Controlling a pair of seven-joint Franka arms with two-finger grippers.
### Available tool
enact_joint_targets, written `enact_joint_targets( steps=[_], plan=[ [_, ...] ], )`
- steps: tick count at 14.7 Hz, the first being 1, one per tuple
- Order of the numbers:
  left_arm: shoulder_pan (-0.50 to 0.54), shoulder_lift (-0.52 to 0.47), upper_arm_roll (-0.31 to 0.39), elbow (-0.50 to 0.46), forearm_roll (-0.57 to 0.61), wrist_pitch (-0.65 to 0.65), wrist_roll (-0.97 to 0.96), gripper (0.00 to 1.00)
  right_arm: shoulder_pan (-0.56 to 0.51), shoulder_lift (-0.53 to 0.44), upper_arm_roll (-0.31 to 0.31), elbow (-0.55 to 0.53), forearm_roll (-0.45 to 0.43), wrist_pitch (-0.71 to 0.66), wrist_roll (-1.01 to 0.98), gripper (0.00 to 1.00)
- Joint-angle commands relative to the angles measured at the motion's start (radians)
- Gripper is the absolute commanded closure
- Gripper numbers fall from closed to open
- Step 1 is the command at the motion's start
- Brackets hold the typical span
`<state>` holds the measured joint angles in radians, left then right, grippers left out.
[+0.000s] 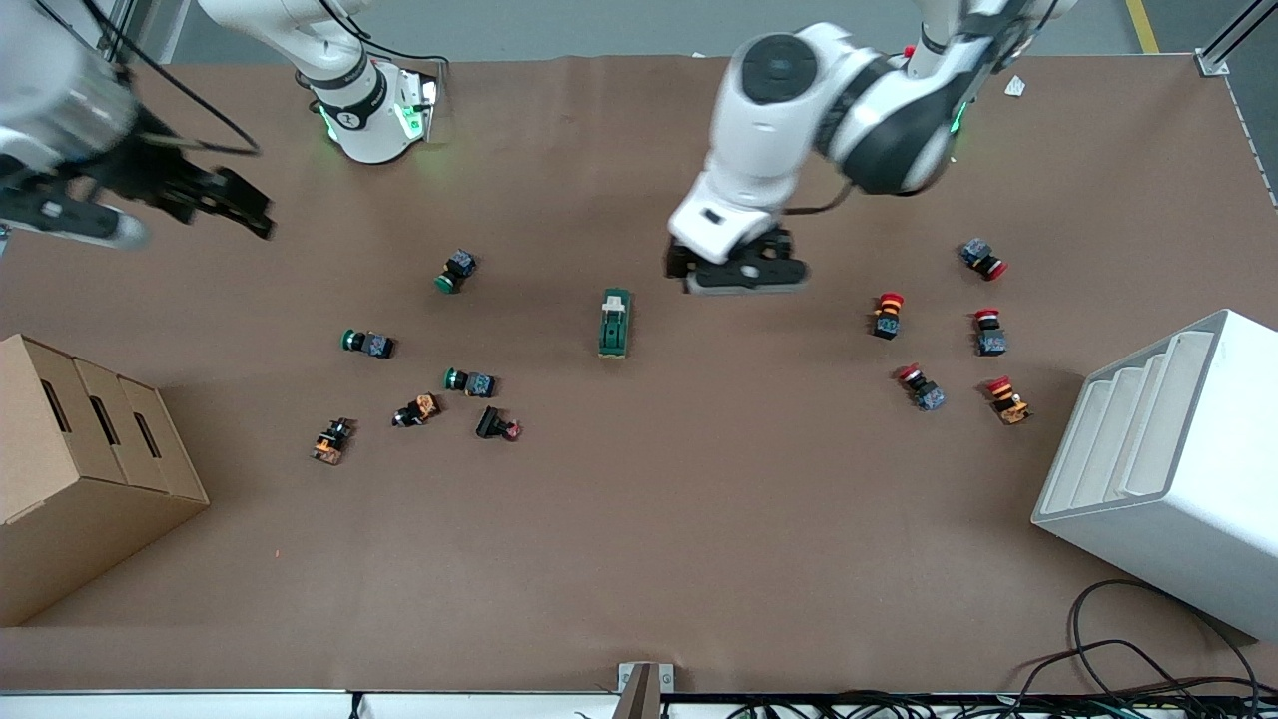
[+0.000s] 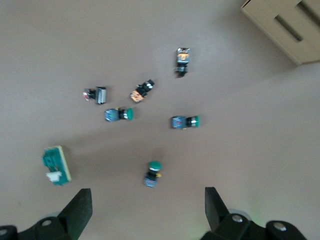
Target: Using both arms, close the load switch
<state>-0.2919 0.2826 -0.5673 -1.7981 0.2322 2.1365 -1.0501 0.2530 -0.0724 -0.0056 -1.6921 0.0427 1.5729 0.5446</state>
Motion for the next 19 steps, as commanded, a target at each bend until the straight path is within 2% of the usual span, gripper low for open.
enact_joint_targets(
  steps=[1, 5, 8, 11, 15, 19],
  plan=[
    [-0.116, 0.107, 0.003, 0.013, 0.167, 0.075, -0.273, 0.00, 0.098, 0.098, -0.010, 0.005, 0.006, 0.080, 0.205, 0.00],
    [-0.246, 0.248, 0.003, 0.017, 0.474, 0.131, -0.676, 0.00, 0.181, 0.273, -0.010, 0.020, 0.009, 0.257, 0.432, 0.00],
    [-0.335, 0.328, 0.003, 0.014, 0.687, 0.169, -0.899, 0.00, 0.207, 0.402, -0.010, 0.046, 0.032, 0.376, 0.526, 0.00],
    [-0.401, 0.381, 0.007, 0.013, 0.913, 0.161, -1.103, 0.00, 0.226, 0.491, -0.010, 0.051, 0.152, 0.450, 0.552, 0.00],
    [-0.452, 0.444, 0.012, -0.003, 1.142, 0.053, -1.225, 0.00, 0.284, 0.557, -0.010, 0.032, 0.229, 0.455, 0.581, 0.00],
    [-0.492, 0.468, 0.013, -0.004, 1.248, -0.091, -1.263, 0.00, 0.360, 0.597, -0.010, 0.014, 0.232, 0.512, 0.698, 0.00]
  ],
)
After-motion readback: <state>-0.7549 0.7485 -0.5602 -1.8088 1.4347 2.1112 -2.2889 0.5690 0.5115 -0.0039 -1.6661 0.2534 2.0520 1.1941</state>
